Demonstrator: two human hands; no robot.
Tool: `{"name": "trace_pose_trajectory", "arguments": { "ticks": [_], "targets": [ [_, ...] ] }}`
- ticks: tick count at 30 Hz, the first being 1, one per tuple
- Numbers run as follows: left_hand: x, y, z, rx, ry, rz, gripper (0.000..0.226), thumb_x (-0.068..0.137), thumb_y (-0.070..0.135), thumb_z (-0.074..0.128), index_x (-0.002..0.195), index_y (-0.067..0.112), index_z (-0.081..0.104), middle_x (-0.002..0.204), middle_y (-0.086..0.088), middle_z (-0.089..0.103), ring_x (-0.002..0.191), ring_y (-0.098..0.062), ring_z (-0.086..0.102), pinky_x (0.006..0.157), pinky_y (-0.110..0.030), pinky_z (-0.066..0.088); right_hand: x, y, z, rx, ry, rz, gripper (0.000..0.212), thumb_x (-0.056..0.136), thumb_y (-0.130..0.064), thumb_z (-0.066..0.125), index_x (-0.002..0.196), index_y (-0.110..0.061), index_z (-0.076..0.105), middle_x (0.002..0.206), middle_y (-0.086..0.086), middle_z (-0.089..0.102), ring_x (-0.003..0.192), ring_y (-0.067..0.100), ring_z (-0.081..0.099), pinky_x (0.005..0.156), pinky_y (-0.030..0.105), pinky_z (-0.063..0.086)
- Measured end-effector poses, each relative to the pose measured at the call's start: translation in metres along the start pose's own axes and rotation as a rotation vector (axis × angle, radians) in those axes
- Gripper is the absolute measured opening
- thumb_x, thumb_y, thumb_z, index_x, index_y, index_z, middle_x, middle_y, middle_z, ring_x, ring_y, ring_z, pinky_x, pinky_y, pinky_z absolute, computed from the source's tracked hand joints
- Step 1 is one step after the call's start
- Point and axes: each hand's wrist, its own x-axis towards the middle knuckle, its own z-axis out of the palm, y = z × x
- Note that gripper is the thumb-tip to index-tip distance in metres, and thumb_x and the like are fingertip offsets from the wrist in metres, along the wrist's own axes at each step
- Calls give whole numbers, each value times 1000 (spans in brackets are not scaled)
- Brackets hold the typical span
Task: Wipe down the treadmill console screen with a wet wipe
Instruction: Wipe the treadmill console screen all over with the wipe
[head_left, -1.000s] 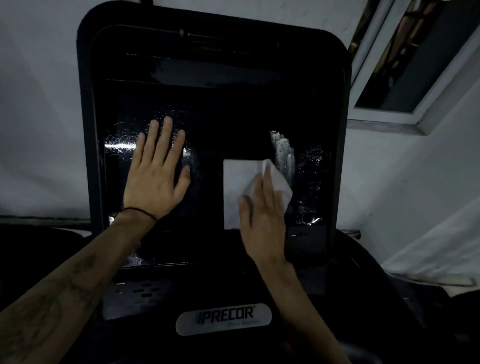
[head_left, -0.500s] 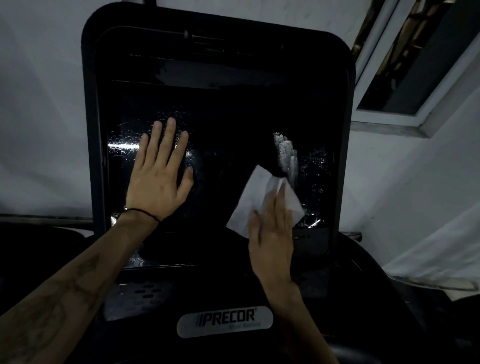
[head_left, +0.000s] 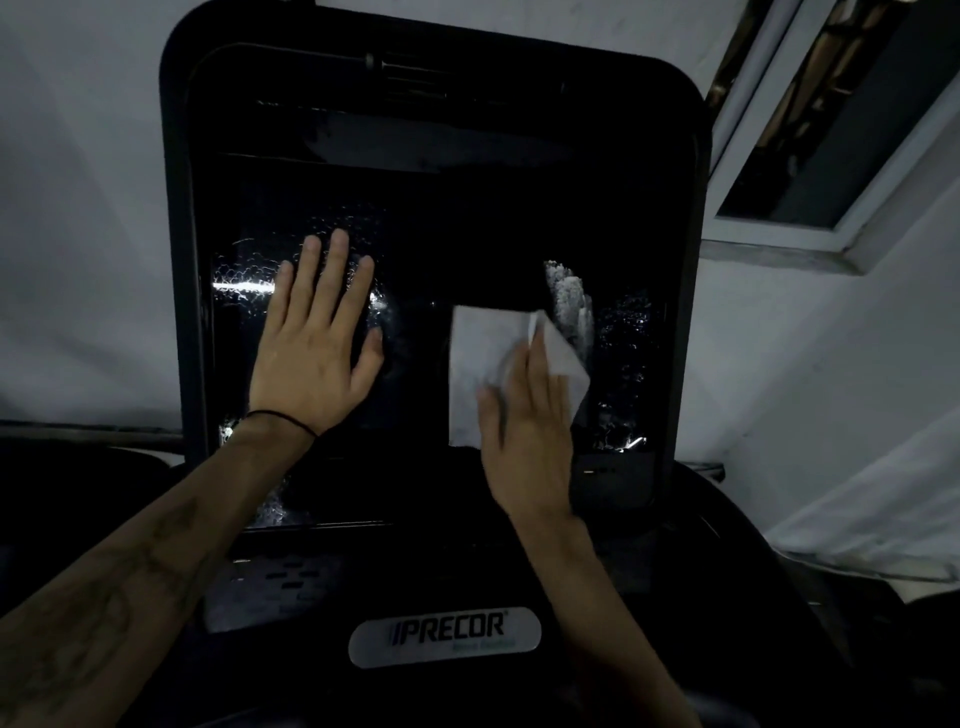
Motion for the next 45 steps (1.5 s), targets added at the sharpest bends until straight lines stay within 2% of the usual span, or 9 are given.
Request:
{"name": "trace_pose_trajectory", "arguments": {
  "ticks": [4,8,12,16,18,23,36,41,45],
  "targets": [
    [-1,1,1,0,1,-1,66,105,37,33,164,9,20,173,-16,7,161,-34,2,130,-53,8,-3,9,-5,24,59,114,64,109,-42,32,161,-7,18,171,0,2,156,18,15,126,47,18],
    [0,0,1,1,5,-2,67,105,38,33,164,9,20,173,-16,7,161,-33,2,130,-52,7,-25,-9,1,63,-32,18,70,108,-41,36,163,-14,2,171,-7,-6,153,5,13,126,32,8],
    [0,0,0,-13,8,3,66,105,38,33,164,9,20,173,-16,7,161,-34,3,130,-52,6,12,7,-6,-19,5,24,63,109,-43,31,161,-10,21,171,-1,2,156,17,16,128,39,13],
    [-1,1,1,-16,8,-5,66,105,38,33,164,9,21,173,-16,7,161,-33,3,130,-53,8,-7,6,-11,43,41,74,64,109,-39,35,162,-9,14,171,-4,-2,156,15,13,126,46,18],
    [0,0,1,-16,13,-6,66,106,38,33,164,10,21,173,-16,7,161,-33,3,130,-53,8,-10,-3,-7,59,-8,20,67,110,-40,35,163,-12,4,171,-6,-5,155,9,11,127,42,13],
    [-1,-2,1,-25,9,6,66,106,38,34,164,10,21,173,-16,7,161,-33,3,130,-53,8,28,8,-10,-69,54,24,64,108,-43,31,160,-6,22,171,4,5,155,20,15,127,40,16],
    [-1,-1,1,-33,-2,0,67,105,39,33,164,10,21,173,-15,6,161,-33,2,130,-53,8,27,6,-10,-53,116,58,64,109,-41,34,159,-3,22,170,8,7,156,21,15,126,45,19],
    [1,0,0,-17,-4,-1,66,105,39,32,164,10,20,173,-15,6,161,-33,2,130,-52,8,31,-4,-1,-113,43,-37,67,107,-46,29,161,-6,18,171,6,6,154,25,22,126,33,6],
    [0,0,-1,-22,-10,-1,66,105,39,31,164,9,21,173,-15,6,161,-33,2,130,-52,8,48,9,-10,-126,90,26,71,107,-51,26,161,-6,17,171,4,2,154,28,20,127,35,12]
  ]
}}
